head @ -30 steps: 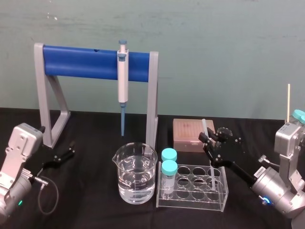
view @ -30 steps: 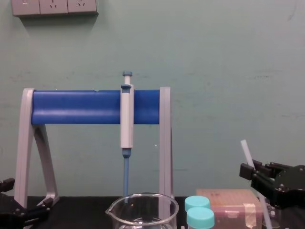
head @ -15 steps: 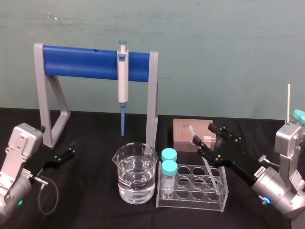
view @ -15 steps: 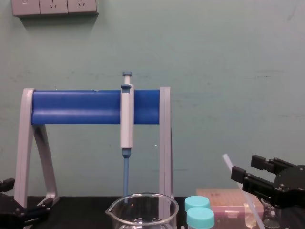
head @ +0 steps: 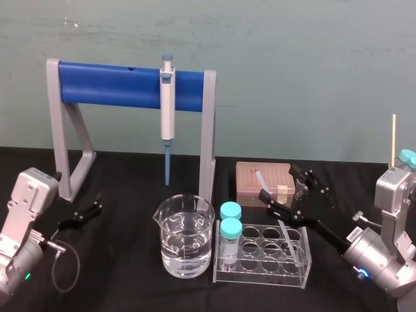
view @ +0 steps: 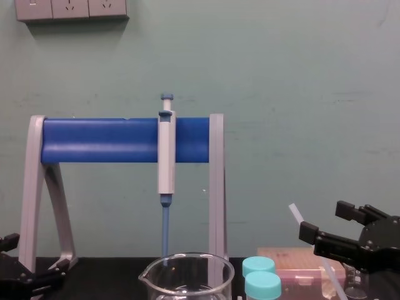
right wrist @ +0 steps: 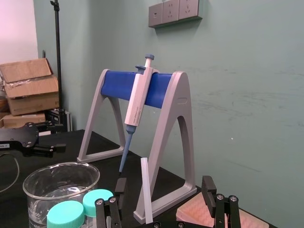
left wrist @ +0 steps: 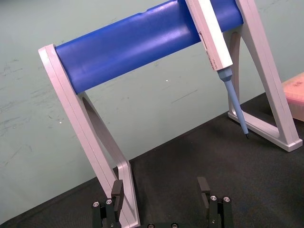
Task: Pick up the stirring rod with one hand, then place it down.
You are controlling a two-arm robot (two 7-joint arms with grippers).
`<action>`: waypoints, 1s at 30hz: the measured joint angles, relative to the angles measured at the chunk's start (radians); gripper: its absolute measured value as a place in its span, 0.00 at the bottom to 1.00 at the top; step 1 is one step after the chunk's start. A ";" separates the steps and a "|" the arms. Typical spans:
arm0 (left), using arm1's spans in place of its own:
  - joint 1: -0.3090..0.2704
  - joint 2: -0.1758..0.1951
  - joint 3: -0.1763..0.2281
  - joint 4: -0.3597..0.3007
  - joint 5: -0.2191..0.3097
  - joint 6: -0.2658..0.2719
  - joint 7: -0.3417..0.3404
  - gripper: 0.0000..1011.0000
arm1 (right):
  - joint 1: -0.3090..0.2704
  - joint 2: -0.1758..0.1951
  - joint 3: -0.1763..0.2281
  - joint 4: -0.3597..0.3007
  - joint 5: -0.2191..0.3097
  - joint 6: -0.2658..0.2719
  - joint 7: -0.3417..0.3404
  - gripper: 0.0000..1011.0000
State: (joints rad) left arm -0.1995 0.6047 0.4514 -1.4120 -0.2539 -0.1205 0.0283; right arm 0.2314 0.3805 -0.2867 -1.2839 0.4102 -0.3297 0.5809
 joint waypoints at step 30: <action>0.000 0.000 0.000 0.000 0.000 0.000 0.000 0.99 | -0.088 -0.025 0.091 -0.151 -0.134 -0.083 -0.172 0.99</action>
State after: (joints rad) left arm -0.1995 0.6047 0.4514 -1.4120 -0.2539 -0.1205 0.0283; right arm 0.1439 0.3551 -0.1953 -1.4348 0.2766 -0.4127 0.4086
